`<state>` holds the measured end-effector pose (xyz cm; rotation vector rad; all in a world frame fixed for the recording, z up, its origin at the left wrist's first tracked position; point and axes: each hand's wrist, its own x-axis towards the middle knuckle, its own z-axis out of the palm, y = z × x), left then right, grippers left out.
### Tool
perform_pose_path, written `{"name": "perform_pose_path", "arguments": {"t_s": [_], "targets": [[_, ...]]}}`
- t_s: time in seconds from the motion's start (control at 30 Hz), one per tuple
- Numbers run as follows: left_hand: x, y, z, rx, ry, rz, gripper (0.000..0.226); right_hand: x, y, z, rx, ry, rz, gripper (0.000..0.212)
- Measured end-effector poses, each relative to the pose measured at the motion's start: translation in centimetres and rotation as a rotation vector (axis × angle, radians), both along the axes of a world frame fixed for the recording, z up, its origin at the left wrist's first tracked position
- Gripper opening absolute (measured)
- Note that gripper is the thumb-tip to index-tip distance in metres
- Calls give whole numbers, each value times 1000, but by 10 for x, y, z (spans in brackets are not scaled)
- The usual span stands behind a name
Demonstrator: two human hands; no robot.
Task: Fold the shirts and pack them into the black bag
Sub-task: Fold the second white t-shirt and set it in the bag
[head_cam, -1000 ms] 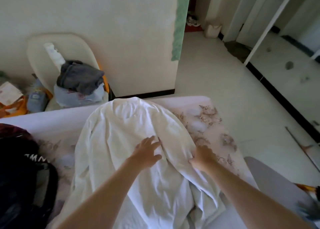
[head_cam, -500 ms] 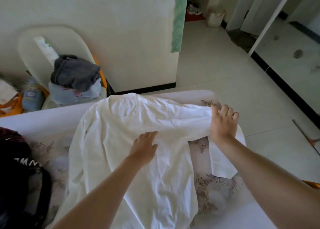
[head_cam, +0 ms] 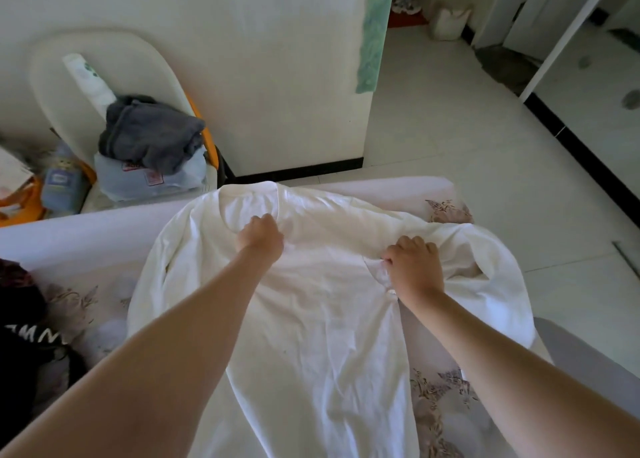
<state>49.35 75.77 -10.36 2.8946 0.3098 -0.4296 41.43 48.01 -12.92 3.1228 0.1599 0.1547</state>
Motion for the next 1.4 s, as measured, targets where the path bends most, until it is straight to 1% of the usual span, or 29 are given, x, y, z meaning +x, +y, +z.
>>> {"name": "perform_pose_path", "arguments": {"t_s": [0.03,0.07,0.1,0.13,0.2,0.23,0.27,0.3,0.37,0.4,0.43,0.5,0.53,0.6,0.7,0.73,0.77,0.83,0.9,0.97,1.0,1.03,1.1,1.17,1.23,1.3,1.33,1.37,1.4], "targets": [[3,1,1,28,-3,-21,21,2,-2,5,3,11,14,22],[5,0,3,14,-42,-21,18,5,-3,10,16,36,13,22],[9,0,5,-67,-115,18,16,9,-3,15,55,54,-21,17],[12,-2,10,-192,-212,84,12,14,-4,20,115,40,-89,10],[19,-8,23,-492,-367,211,10,21,-5,30,276,19,-239,19],[21,-10,27,-611,-376,229,11,25,-6,32,340,15,-295,23],[18,-11,29,-673,-329,209,17,26,-6,33,387,45,-316,27],[12,-11,29,-684,-247,156,30,23,-5,34,408,124,-294,34],[-13,-7,25,-630,-72,37,59,6,2,35,391,381,-194,62],[-31,-4,24,-578,-33,-12,63,-7,7,35,347,464,-154,75],[-51,-1,21,-527,-45,-51,62,-22,12,36,291,475,-118,81],[-96,6,20,-433,-117,-147,55,-56,22,38,239,391,-63,78],[-119,9,21,-428,-156,-185,51,-75,27,39,267,344,-47,75],[-161,17,24,-454,-245,-249,41,-112,34,39,370,278,17,63],[-223,25,27,-498,-332,-311,19,-169,41,45,433,215,163,42],[-244,26,32,-508,-348,-347,13,-188,44,51,439,222,221,40],[-265,29,36,-509,-345,-394,13,-206,48,57,439,245,284,41],[-304,37,39,-453,-273,-511,30,-236,52,62,370,326,409,50],[-337,49,34,-250,-163,-650,54,-256,53,59,205,393,476,63],[-365,63,26,-58,-27,-698,76,-268,49,50,73,360,481,63],[-376,70,21,-22,17,-678,78,-270,46,45,51,319,466,57],[-384,76,15,-26,41,-631,74,-271,42,41,40,288,444,49],[-392,85,12,-118,23,-507,51,-271,39,40,43,247,426,37],[-391,91,15,-205,-20,-411,25,-270,44,53,111,243,387,26],[-380,94,25,-282,21,-313,22,-262,50,72,205,217,310,24],[-360,95,37,-430,95,-164,21,-244,50,89,310,141,202,28],[-348,95,44,-504,74,-80,22,-232,48,94,348,116,141,27],[-335,96,50,-543,-18,-9,23,-220,46,99,351,61,96,22],[-324,96,57,-525,-174,34,24,-208,44,101,326,-16,72,14]]}}
